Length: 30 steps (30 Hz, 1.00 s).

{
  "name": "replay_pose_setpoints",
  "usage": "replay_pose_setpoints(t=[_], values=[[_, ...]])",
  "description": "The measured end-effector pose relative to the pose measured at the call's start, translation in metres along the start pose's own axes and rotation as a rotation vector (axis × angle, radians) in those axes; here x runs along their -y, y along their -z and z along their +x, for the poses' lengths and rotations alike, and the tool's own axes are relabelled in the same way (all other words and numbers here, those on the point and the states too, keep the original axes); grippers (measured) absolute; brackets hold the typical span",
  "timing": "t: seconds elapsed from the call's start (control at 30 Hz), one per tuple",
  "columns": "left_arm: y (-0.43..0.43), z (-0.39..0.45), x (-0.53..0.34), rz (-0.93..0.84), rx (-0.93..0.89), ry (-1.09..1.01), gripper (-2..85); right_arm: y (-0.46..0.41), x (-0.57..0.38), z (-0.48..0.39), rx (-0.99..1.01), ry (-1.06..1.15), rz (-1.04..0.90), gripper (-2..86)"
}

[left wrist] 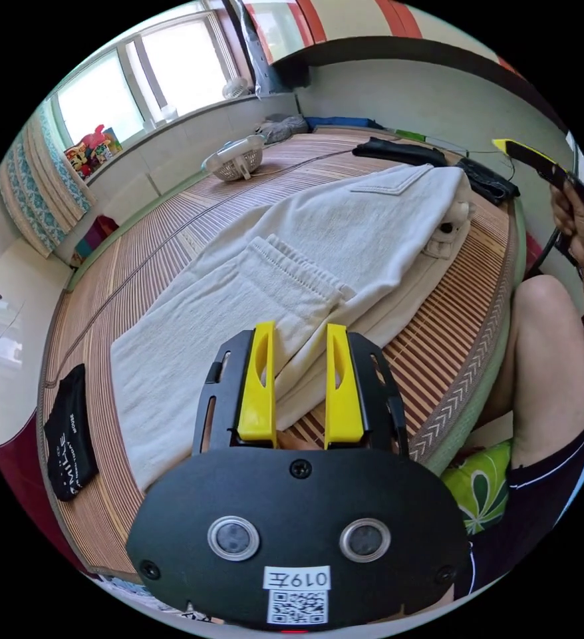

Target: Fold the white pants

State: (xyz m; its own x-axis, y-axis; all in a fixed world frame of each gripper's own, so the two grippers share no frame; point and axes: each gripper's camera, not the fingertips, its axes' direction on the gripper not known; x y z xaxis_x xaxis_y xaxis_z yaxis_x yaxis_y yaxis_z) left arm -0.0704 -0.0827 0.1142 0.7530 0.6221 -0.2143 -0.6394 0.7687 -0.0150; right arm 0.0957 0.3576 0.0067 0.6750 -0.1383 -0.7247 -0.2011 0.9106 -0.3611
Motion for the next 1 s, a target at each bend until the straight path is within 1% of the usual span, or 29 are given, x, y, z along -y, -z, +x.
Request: replay_pose_setpoints(t=[0.07,0.13,0.23,0.27,0.33,0.4,0.5,0.67,0.83,0.9,1.0], values=[[0.003,0.003,-0.001,0.006,-0.015,-0.007,9.4,-0.005,-0.004,-0.018,0.121,0.011,0.033,-0.8],[0.007,0.003,-0.005,0.022,-0.036,0.012,9.2,-0.017,-0.004,-0.042,0.231,0.091,0.024,-0.7],[0.019,0.002,-0.006,0.084,-0.078,0.053,9.2,-0.06,0.001,-0.077,0.423,0.148,-0.113,-0.3],[0.022,0.007,-0.003,0.082,-0.056,0.038,9.2,-0.078,0.002,-0.091,0.487,0.163,-0.175,0.0],[0.017,0.018,0.005,0.033,0.002,-0.013,9.2,-0.102,0.001,-0.11,0.513,0.184,-0.242,0.9],[0.008,0.034,0.011,-0.028,0.063,-0.075,9.3,-0.134,-0.001,-0.123,0.564,0.173,-0.346,4.8],[0.006,0.048,0.015,-0.03,0.107,-0.113,9.0,-0.155,0.0,-0.127,0.666,0.146,-0.411,6.1],[0.006,0.065,0.02,-0.066,0.179,-0.221,8.5,-0.16,0.011,-0.136,0.616,0.197,-0.466,4.8],[0.013,0.069,0.023,-0.114,0.171,-0.3,8.3,-0.168,0.023,-0.135,0.643,0.183,-0.499,4.2],[0.02,0.07,0.021,-0.133,0.157,-0.345,8.2,-0.17,0.03,-0.133,0.654,0.177,-0.509,2.6],[0.021,0.06,0.024,-0.176,0.175,-0.323,8.0,-0.171,0.039,-0.134,0.646,0.178,-0.517,0.3]])
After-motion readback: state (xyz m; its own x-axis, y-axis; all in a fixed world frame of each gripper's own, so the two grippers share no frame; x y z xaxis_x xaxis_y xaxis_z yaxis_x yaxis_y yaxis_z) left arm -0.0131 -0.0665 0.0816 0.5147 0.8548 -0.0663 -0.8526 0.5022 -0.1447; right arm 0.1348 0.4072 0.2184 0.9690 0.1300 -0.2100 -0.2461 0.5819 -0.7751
